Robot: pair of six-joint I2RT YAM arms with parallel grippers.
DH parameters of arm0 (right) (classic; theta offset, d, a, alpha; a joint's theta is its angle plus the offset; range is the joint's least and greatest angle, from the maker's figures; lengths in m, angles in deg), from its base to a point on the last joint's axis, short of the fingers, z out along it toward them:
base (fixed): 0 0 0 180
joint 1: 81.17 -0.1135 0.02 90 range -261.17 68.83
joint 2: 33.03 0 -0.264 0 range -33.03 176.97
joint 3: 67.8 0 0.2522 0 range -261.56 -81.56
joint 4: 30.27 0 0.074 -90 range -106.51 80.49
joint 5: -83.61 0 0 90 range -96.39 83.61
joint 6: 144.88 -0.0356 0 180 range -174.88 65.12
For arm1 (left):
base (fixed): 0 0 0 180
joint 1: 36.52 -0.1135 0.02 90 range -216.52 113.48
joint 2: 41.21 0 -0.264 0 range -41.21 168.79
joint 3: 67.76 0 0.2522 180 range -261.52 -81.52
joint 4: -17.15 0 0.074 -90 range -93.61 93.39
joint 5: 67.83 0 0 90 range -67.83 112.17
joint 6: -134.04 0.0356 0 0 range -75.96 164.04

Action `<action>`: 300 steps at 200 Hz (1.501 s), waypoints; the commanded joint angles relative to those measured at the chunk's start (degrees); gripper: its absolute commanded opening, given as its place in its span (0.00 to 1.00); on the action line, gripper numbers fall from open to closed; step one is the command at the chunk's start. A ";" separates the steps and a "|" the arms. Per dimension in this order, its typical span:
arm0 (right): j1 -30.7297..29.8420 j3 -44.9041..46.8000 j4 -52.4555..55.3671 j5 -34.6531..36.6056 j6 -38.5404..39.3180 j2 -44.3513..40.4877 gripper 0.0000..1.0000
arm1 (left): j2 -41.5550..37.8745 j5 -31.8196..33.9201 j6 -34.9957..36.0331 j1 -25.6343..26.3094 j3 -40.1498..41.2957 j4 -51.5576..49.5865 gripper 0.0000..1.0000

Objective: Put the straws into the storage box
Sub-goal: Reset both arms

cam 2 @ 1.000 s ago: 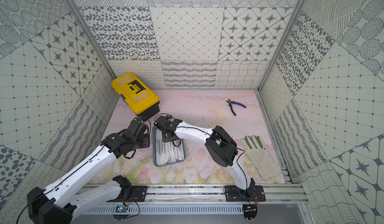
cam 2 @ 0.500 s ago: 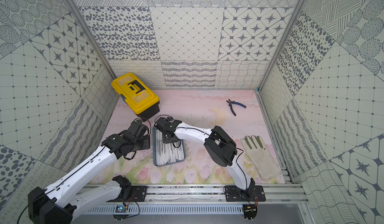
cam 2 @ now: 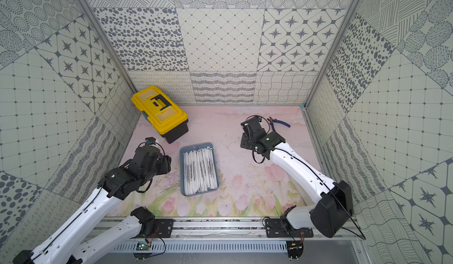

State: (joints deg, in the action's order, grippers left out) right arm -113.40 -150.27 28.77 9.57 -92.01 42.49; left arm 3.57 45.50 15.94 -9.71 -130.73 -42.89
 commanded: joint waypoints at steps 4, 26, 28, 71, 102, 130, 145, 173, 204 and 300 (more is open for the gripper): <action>3.05 7.49 -5.57 4.56 8.47 -4.81 0.66 | -4.20 10.58 4.83 -0.18 6.73 9.04 0.65; 10.87 19.65 -23.21 4.89 12.65 -9.16 0.99 | -6.18 15.23 8.38 -0.18 17.37 26.85 0.69; 11.40 20.85 -24.77 5.00 13.01 -9.37 0.99 | -6.12 15.60 9.00 -0.13 18.60 28.70 0.69; 19.31 33.98 -47.67 14.77 27.27 -10.01 0.99 | 3.37 27.59 23.84 -0.62 29.99 62.55 0.74; 25.15 39.19 -63.33 8.16 28.88 -4.15 0.99 | 17.49 14.40 24.39 -7.15 35.21 82.32 0.74; 27.89 40.90 -77.57 2.67 29.75 6.48 0.99 | 30.08 3.38 29.55 -10.81 35.38 98.46 0.76; 29.00 39.39 -74.35 -2.16 30.85 6.12 0.99 | 35.03 -2.66 32.36 -12.85 35.19 105.71 0.77; 31.48 41.95 -84.31 -8.64 31.11 9.82 0.99 | 40.09 -7.89 34.68 -13.82 32.83 106.05 0.77; 31.60 42.05 -86.32 -13.95 33.24 11.54 0.99 | 42.71 -9.08 32.33 -16.18 32.57 107.81 0.79; 31.35 45.50 -93.63 -15.43 34.32 13.42 0.99 | 45.58 -11.14 22.17 -23.94 27.47 98.93 0.99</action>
State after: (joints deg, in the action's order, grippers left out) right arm -81.84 -104.79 -61.31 -5.16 -58.39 55.72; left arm 49.10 37.33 42.32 -32.25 -102.36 54.81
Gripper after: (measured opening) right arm 0.993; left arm 0.986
